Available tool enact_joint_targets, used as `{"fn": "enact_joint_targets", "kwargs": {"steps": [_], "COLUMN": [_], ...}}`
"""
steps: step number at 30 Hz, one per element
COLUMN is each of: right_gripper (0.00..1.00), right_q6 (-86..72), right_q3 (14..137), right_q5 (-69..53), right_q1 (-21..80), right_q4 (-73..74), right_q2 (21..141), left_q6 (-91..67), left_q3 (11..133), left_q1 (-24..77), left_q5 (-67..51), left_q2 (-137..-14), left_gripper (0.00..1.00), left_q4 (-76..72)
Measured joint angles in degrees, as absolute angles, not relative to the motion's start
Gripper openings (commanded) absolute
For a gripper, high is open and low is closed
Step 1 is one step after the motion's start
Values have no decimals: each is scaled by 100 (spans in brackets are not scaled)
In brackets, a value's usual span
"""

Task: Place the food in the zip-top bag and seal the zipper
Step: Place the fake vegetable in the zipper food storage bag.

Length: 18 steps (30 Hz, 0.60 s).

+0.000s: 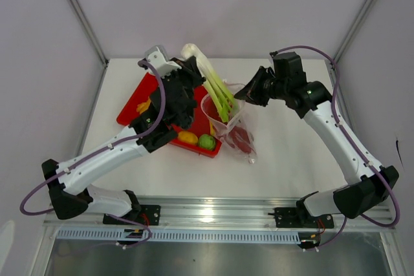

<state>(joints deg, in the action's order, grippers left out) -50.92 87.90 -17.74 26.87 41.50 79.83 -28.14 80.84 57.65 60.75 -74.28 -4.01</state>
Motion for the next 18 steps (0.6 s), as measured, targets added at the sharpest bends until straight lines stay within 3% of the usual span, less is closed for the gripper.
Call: {"fn": "enact_joint_targets", "kwargs": {"steps": [12,18], "right_gripper": [0,0], "right_q6": [-5557,-5743], "right_q3": [8790,8790], "right_q5": [-2036,-2147], "right_q1": [2613,2585], "right_q4": [3898,3776], "right_q2": [7983,7983], "left_q6": [-1907,-2032], "left_q3": [7330,7133], "left_q1": [6191,6342], "left_q5": [6178,6119], "left_q2": [-7588,-7679], "left_gripper": [1,0], "left_q4": [-1959,-1951]}}
